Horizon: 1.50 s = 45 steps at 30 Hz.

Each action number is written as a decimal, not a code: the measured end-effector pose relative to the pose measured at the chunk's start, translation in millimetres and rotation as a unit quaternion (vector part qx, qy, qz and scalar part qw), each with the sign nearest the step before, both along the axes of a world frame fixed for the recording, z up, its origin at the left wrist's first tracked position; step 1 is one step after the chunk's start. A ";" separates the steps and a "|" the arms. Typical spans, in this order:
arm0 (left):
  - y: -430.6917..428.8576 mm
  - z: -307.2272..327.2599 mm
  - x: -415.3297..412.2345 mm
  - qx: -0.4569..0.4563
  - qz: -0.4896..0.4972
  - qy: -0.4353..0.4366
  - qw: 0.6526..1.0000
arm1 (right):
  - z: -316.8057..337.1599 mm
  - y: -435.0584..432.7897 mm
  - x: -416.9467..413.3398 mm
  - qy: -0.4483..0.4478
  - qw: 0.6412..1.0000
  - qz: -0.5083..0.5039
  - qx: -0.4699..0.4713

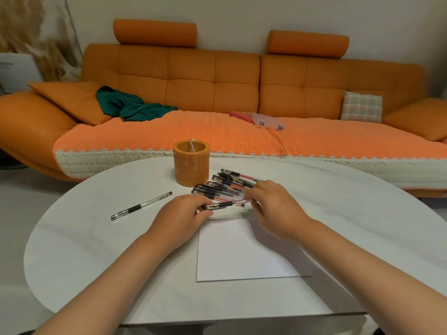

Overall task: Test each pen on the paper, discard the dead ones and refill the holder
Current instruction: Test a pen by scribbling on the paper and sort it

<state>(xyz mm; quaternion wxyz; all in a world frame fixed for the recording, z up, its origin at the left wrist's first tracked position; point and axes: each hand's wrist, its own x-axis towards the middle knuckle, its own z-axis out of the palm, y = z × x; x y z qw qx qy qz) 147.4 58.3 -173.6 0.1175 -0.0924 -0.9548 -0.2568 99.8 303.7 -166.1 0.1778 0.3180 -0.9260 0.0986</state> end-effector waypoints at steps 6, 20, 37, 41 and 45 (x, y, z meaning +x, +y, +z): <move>25.6 -0.7 -2.1 0.040 -0.028 0.050 0.998 | -6.3 -12.2 8.0 -0.029 0.998 0.058 0.008; 37.2 -13.1 -30.5 0.117 -0.078 -0.004 0.990 | -23.0 -5.1 -20.8 -0.020 0.996 0.087 0.005; 17.1 -9.9 -37.8 0.032 -0.028 -0.022 0.999 | 4.7 1.5 -31.1 -0.259 0.939 0.026 -0.225; 16.8 -10.2 -36.5 -0.025 -0.035 -0.027 0.999 | 5.7 -8.4 -31.7 -0.434 0.774 0.030 -0.461; 17.6 -10.0 -37.9 -0.079 -0.045 -0.025 0.996 | -2.5 -8.8 -30.4 -0.487 0.722 0.063 -0.488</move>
